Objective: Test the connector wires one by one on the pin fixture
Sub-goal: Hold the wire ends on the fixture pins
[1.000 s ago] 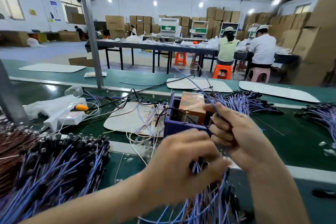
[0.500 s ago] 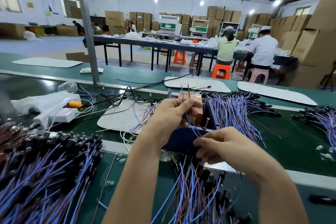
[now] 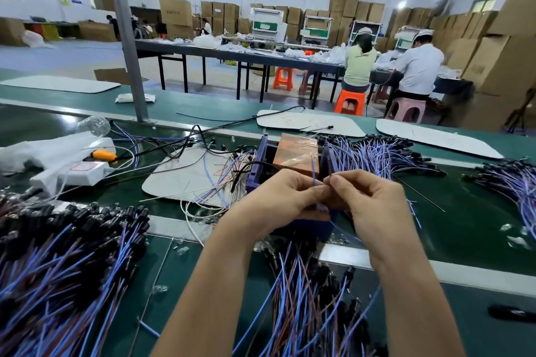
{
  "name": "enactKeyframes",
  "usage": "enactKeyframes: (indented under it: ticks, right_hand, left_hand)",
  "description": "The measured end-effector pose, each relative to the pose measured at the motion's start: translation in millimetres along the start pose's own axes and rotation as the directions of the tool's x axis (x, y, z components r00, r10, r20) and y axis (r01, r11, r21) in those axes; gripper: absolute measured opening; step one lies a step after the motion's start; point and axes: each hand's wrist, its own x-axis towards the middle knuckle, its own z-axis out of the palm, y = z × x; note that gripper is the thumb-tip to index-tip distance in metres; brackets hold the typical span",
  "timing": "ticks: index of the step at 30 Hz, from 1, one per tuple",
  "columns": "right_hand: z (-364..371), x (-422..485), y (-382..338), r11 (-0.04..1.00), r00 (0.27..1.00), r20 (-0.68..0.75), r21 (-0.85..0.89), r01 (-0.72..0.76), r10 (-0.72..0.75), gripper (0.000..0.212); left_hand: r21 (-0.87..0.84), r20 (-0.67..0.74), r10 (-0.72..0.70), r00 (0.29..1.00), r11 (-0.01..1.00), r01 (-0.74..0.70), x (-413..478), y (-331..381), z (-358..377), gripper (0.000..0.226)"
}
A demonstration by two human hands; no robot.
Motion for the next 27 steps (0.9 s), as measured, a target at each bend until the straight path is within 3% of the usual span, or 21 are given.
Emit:
enactKeyframes:
  ticks: [3,5,10,14,22,27]
  right_hand:
    - [-3.3,5.9,7.2,0.991,0.997,-0.074,-0.137,0.014,-0.024,0.019]
    - [-6.8,8.6,12.5,0.983,0.995,-0.096,-0.184,-0.008,-0.010,0.019]
    - [-8.9,12.0,26.0,0.960,0.994,-0.064,-0.258,-0.107,0.093,0.018]
    - [-7.1,13.7,33.0,0.934,0.989,-0.031,-0.326,-0.145,0.142,0.020]
    - [-5.1,13.8,37.7,0.908,0.988,-0.015,-0.394,-0.146,0.152,0.022]
    - [-6.6,15.0,35.6,0.920,0.985,0.000,-0.357,-0.160,0.171,0.022]
  left_hand:
    - [0.135,-0.138,0.039,0.990,0.991,-0.021,2.3,-0.3,-4.5,0.022]
    - [0.125,-0.207,0.055,0.977,0.992,-0.030,2.1,-0.5,-9.7,0.020]
    - [-0.265,-0.195,0.014,0.981,0.962,-0.067,-2.9,3.7,-19.7,0.022]
    - [-0.409,-0.238,-0.019,0.971,0.909,-0.082,-6.8,12.8,-27.3,0.030]
    - [-0.179,-0.368,0.025,0.930,0.979,-0.097,-9.0,11.2,-33.9,0.024]
    - [0.020,-0.389,-0.080,0.918,0.995,0.096,-9.7,3.5,-41.5,0.028]
